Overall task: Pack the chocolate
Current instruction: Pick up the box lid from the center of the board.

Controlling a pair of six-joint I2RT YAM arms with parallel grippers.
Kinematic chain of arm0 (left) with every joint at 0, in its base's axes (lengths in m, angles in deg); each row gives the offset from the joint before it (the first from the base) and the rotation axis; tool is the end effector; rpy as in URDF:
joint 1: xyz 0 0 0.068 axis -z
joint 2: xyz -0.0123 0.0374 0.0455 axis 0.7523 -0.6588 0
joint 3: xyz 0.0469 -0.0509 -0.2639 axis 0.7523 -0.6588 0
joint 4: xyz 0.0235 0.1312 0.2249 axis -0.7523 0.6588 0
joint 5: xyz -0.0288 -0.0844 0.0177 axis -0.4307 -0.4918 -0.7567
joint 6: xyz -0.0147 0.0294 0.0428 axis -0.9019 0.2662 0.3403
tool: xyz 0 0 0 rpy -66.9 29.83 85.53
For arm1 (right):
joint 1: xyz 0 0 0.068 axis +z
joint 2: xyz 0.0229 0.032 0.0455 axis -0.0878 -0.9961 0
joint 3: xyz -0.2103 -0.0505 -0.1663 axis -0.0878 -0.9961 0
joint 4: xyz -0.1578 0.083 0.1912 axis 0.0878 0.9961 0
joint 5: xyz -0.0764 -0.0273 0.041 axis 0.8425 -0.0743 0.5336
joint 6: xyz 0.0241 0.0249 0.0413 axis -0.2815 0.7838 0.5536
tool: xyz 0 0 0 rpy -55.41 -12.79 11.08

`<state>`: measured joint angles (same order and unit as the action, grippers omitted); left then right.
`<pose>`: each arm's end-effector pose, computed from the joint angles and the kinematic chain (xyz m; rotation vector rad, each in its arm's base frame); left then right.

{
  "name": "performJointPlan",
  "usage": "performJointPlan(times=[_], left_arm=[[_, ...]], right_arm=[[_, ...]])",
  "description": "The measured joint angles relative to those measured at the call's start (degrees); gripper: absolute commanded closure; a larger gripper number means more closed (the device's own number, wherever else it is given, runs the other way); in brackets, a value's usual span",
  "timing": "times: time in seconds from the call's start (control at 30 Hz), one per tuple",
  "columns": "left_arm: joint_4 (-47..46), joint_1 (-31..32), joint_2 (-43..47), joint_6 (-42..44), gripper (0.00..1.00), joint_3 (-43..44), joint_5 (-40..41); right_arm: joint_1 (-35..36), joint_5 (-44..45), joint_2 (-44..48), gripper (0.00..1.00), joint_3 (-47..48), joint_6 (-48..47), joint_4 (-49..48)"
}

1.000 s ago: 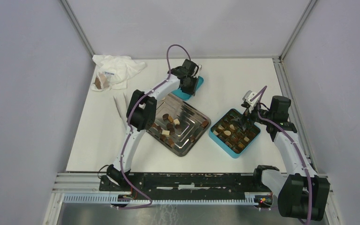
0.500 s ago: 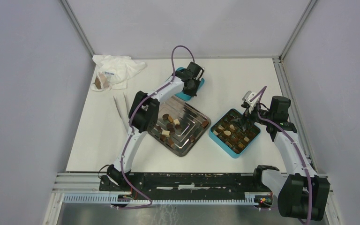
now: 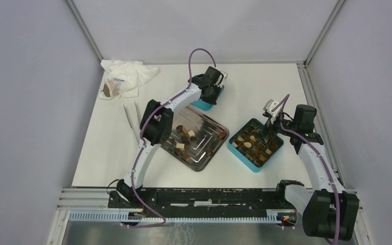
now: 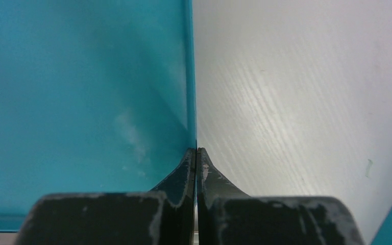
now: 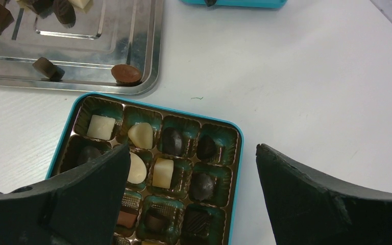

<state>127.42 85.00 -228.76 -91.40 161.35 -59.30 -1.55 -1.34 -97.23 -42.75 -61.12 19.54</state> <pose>0.4327 -0.3175 0.1724 0.6769 2.4793 -0.2993 0.2084 0.0036 0.2386 -0.9452 1.7631 0.4971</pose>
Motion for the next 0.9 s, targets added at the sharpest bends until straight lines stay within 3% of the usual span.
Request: performJointPlan(times=[0.27,0.43,0.6,0.9], left_arm=[[-0.04,0.04,6.4,1.55,0.98,-1.16,-9.01],[0.0,0.13,10.14,3.41,0.98,-3.91,-15.17],[0.02,0.44,10.67,4.26,0.98,-6.08,-20.46],[0.09,1.55,10.97,4.81,0.98,-8.72,-24.76]], right_arm=[[0.0,-1.18,0.9,0.02,0.0,-10.47,0.04],[0.17,-6.29,0.61,0.02,0.94,-28.74,1.75],[4.02,-9.09,-6.19,0.06,7.04,-45.72,4.72],[14.78,-1.22,-19.06,0.21,18.03,-55.45,5.11]])
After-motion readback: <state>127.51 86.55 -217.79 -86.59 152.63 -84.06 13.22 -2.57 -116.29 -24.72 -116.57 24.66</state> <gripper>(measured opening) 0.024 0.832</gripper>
